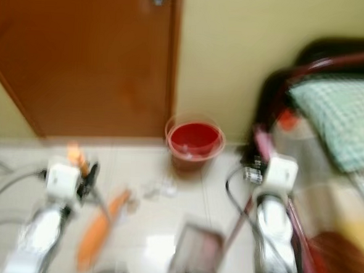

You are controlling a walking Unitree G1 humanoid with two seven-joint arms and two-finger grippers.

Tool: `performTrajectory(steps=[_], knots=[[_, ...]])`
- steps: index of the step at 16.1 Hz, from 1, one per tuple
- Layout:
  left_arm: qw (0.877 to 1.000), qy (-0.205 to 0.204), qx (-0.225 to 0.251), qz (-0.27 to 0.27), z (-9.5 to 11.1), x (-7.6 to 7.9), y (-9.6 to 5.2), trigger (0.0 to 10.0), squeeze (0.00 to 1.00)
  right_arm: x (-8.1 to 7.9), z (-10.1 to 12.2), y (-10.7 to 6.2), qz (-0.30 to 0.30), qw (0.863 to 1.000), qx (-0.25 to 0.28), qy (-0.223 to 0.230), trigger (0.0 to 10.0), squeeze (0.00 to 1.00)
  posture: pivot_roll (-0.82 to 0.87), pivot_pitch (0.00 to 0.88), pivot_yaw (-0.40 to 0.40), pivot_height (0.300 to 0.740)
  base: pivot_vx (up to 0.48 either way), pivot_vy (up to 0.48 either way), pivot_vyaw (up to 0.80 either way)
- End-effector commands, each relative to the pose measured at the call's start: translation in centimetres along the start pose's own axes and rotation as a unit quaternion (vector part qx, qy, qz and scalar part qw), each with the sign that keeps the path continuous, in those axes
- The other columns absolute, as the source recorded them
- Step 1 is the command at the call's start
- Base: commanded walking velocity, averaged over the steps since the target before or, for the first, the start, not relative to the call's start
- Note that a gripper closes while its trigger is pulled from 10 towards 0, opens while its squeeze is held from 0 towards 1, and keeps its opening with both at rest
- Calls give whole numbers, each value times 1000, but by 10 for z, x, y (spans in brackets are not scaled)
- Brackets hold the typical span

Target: Sweep floor

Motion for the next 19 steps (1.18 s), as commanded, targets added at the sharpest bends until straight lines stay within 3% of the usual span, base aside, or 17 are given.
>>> performTrajectory(steps=[1,3,7,9,14,19], knots=[[1000,-5,-3,0,0,-1,1,10000,0,-4,13,4,6,1000,23,0,10000,0,37,57,-33,740,0,0,0],[1000,-5,-11,11,-2,-3,2,10000,0,-6,15,6,9,1000,27,4,10000,0,33,65,-30,740,0,0,0],[997,-2,-71,7,-15,-2,1,10000,0,-9,19,14,10,1000,27,-3,10000,0,31,78,-28,740,0,0,0],[995,-26,-98,-5,-18,1,-2,10000,0,-12,22,21,4,1000,26,-17,10000,0,35,97,-28,740,0,0,0],[988,-35,-60,-135,15,40,-1,10000,0,-28,19,37,3,999,7,-33,10000,0,49,118,-35,740,0,0,0],[981,-43,-16,-188,46,58,8,10000,0,-39,5,41,11,998,-26,-50,10000,0,43,122,-38,740,0,0,0]])
Point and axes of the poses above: a point about 5 cm out from each wrist's last joint towards the gripper, its own y axis pointing out of the wrist towards the gripper, its own z axis along the axis of the wrist's last joint, x = y × z, the point moved 4 cm from there along y, pointing out of the wrist towards the gripper, and after that the axes turned 11 degrees about y, right-handed, at the moved point
